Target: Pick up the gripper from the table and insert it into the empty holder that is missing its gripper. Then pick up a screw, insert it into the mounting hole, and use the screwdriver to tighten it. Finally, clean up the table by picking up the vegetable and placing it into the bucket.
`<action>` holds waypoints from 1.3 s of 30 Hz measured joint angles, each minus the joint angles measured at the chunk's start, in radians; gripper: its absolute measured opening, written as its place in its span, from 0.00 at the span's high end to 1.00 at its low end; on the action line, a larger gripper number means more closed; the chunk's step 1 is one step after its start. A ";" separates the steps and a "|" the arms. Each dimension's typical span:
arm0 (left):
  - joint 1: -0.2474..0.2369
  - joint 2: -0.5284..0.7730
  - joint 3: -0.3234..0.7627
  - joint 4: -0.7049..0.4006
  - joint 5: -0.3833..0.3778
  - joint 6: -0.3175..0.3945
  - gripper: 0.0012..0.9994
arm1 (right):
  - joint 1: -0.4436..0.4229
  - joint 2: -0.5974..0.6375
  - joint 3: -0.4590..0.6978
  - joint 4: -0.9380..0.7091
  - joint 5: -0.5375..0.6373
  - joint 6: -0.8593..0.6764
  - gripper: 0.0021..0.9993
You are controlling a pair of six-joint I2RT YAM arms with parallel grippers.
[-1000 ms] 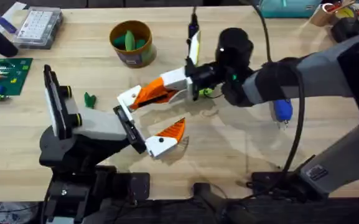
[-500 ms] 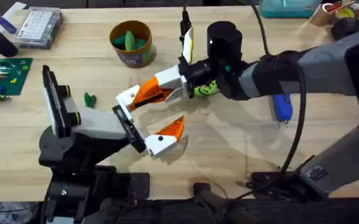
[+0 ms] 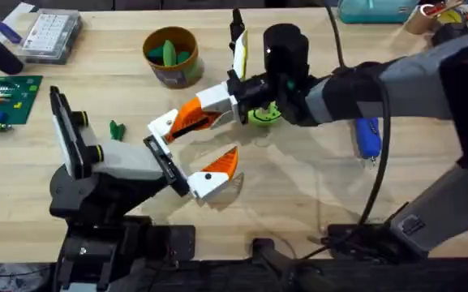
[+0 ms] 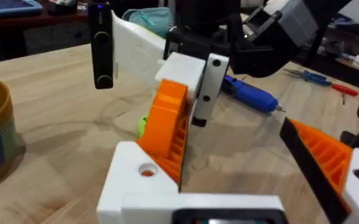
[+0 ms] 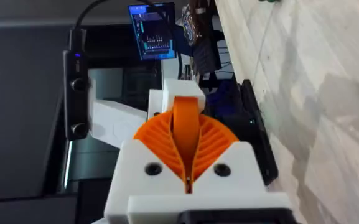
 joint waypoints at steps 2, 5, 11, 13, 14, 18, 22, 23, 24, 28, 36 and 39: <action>0.000 0.000 0.000 0.000 -0.002 0.001 0.01 | 0.001 0.001 0.002 -0.002 0.000 -0.003 0.98; 0.001 0.000 0.000 0.000 -0.003 0.000 0.01 | 0.001 0.001 0.003 -0.003 0.001 -0.006 0.98; 0.000 0.000 0.000 0.000 -0.004 0.001 0.01 | 0.001 0.002 0.003 -0.003 0.003 -0.007 0.98; 0.000 0.000 0.000 0.000 -0.004 0.001 0.01 | 0.001 0.001 0.003 -0.003 0.004 -0.007 0.98; 0.001 0.000 0.000 0.000 -0.004 0.001 0.01 | 0.001 0.001 0.003 -0.003 0.004 -0.007 0.98; 0.001 0.000 0.000 0.000 -0.004 0.001 0.01 | 0.001 0.001 0.003 -0.003 0.004 -0.007 0.98; 0.001 0.000 0.000 0.000 -0.007 0.001 0.01 | 0.001 0.001 0.003 -0.003 0.008 -0.007 0.98; 0.001 0.000 0.000 0.000 -0.007 0.001 0.01 | 0.002 0.001 0.003 -0.003 0.009 -0.007 0.98; 0.001 0.000 0.000 0.000 -0.007 0.001 0.01 | 0.002 0.001 0.003 -0.003 0.010 -0.007 0.98; 0.001 0.000 0.000 0.000 -0.009 0.000 0.01 | 0.002 0.001 0.003 -0.003 0.011 -0.007 0.99; 0.000 0.000 0.000 0.002 -0.015 0.015 0.01 | 0.014 0.012 0.004 -0.019 0.024 -0.017 0.52; 0.000 0.000 0.000 0.003 -0.022 0.020 0.01 | 0.018 0.026 0.003 -0.022 0.026 -0.022 0.39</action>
